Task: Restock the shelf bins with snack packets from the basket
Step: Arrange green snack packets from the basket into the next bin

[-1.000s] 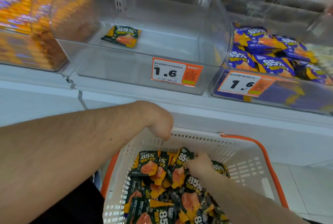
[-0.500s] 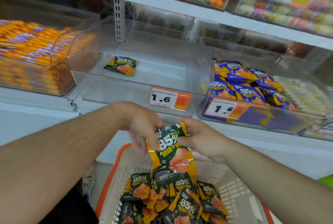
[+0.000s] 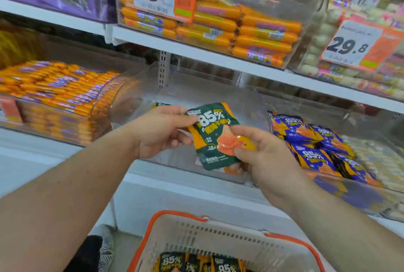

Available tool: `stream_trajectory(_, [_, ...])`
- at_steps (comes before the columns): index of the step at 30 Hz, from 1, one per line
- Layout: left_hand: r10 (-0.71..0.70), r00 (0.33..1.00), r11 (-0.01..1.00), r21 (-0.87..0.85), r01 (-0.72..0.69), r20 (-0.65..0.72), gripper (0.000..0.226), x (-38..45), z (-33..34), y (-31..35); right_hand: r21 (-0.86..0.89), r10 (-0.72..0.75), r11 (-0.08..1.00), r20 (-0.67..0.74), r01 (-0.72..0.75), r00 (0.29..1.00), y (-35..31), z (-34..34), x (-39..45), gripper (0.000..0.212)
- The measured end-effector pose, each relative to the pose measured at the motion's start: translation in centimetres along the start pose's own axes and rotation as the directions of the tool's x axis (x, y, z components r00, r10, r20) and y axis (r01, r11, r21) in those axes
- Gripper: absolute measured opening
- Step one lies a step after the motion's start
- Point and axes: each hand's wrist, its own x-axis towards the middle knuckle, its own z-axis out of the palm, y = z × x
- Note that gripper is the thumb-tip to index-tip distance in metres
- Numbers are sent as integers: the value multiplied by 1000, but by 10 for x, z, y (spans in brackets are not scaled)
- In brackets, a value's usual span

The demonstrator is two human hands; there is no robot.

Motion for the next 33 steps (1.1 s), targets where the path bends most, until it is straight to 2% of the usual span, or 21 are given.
stream_trajectory(1, [72,984,997,-5,-74,-161,10,3,-3,1,6,12,1000,-30,-12,999,-8,0,11,39])
stream_trajectory(2, [160,929,987,72,-145,-334,14,7,-7,1,-6,12,1000,-48,-13,999,-15,0,26,37])
stream_trajectory(3, [271,839,955,237,-176,-472,16,12,-13,-2,-31,14,999,-48,-16,999,-20,2,41,34])
stream_trajectory(4, [382,749,891,430,-144,-541,16,15,-18,-6,-73,29,997,-32,-31,999,-22,5,58,29])
stream_trajectory(5, [461,694,809,584,-72,-553,15,17,-23,-11,-129,63,989,-26,-65,998,-21,10,75,26])
stream_trajectory(6, [504,672,738,674,-8,-543,13,19,-26,-15,-201,106,973,-26,-109,994,-16,14,94,28])
stream_trajectory(9, [521,692,649,758,59,-500,8,23,-30,-24,-455,227,866,-15,-209,974,4,27,142,33])
stream_trajectory(13, [536,717,531,838,126,-447,10,30,-33,-29,-728,234,678,80,-104,969,31,39,178,29])
stream_trajectory(14, [535,721,515,847,134,-440,11,30,-33,-29,-796,232,602,106,-57,967,36,40,180,32])
stream_trajectory(17, [540,725,473,867,158,-427,15,28,-31,-28,-964,261,234,190,129,946,45,41,185,44])
stream_trajectory(19, [542,726,456,874,169,-424,16,27,-30,-28,-980,295,122,185,155,937,48,42,191,49])
stream_trajectory(24, [530,737,439,879,185,-420,15,29,-30,-29,-976,298,39,216,215,930,52,53,204,56])
stream_trajectory(29, [504,751,443,874,198,-426,16,29,-30,-28,-950,185,113,308,291,933,62,57,219,52])
stream_trajectory(33, [492,756,435,874,216,-431,18,27,-29,-25,-945,186,150,315,290,931,69,57,227,59])
